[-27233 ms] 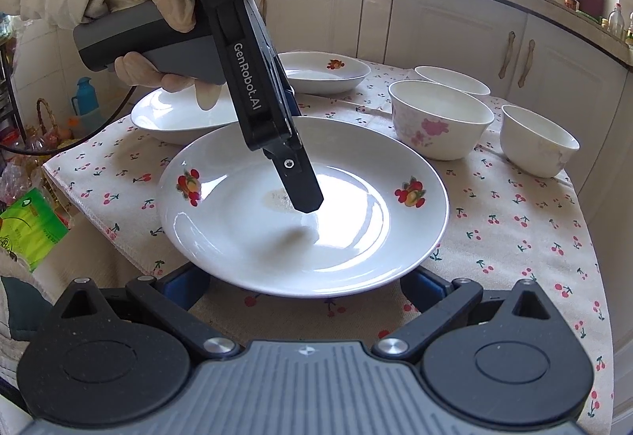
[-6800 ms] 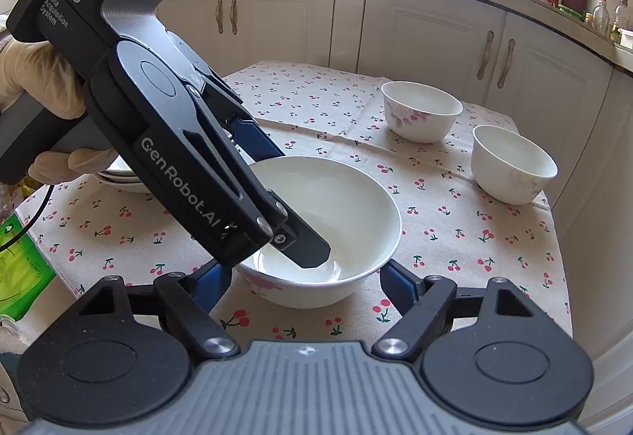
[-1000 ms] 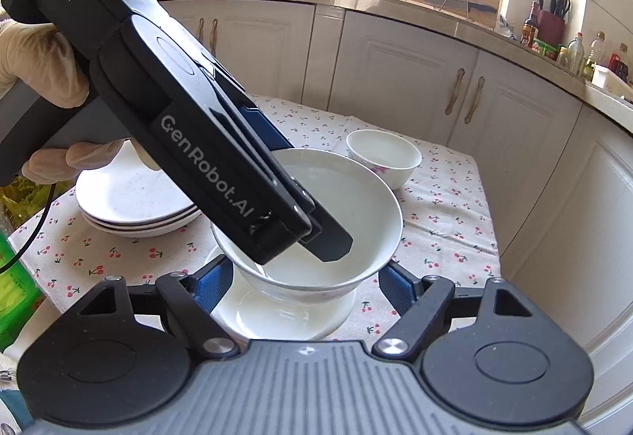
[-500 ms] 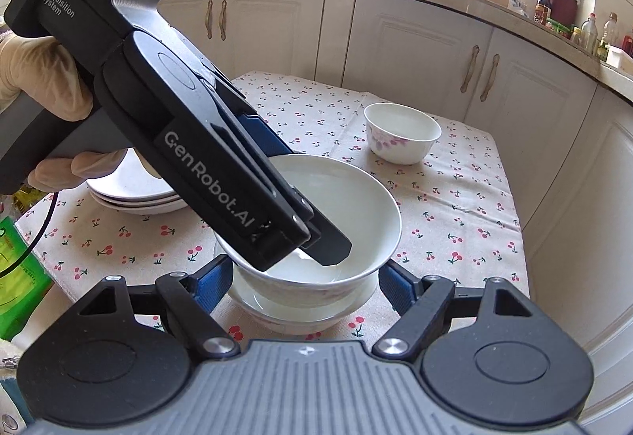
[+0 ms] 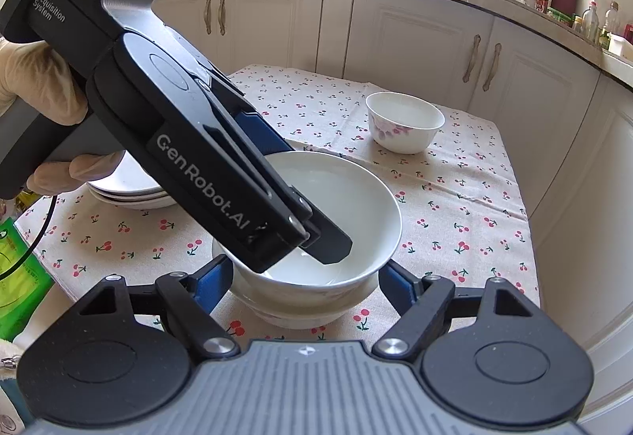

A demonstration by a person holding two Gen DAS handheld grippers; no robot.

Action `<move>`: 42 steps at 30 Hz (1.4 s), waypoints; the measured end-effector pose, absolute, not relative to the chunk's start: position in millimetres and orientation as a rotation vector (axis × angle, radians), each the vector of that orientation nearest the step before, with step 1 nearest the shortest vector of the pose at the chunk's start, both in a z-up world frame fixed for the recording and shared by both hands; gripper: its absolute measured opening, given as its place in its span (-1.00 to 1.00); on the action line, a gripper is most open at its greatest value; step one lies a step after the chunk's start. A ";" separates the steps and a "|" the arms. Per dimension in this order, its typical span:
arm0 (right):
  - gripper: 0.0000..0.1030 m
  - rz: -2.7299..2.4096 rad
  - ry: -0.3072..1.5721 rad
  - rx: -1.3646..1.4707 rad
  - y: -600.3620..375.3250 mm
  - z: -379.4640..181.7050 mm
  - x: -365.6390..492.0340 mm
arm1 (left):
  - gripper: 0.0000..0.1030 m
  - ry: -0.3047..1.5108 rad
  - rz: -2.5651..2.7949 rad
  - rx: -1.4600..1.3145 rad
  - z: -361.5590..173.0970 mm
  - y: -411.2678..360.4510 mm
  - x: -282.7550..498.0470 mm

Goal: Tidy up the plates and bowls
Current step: 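Settle the floral bowl inside the white bowl and open the left gripper, then withdraw the left gripper away from the nested bowls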

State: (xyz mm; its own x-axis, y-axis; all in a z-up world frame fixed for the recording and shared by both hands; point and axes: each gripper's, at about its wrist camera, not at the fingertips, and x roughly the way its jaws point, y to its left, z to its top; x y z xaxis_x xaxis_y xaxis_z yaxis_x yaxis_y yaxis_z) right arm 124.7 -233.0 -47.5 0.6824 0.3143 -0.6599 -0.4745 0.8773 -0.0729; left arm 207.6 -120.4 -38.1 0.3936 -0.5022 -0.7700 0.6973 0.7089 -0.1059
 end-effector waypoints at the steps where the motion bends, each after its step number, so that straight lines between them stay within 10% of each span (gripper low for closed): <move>1: 0.63 0.448 0.690 -0.245 -233.1 -47.6 124.9 | 0.61 0.880 -0.770 0.249 -38.2 -120.6 207.6; 12: 0.98 0.486 0.633 -0.238 -234.9 -43.3 117.3 | 0.66 0.865 -0.790 0.222 -37.3 -118.9 206.6; 42: 1.00 0.552 0.589 -0.208 -229.3 -34.7 99.6 | 0.79 0.811 -0.738 0.201 -21.9 -94.4 203.6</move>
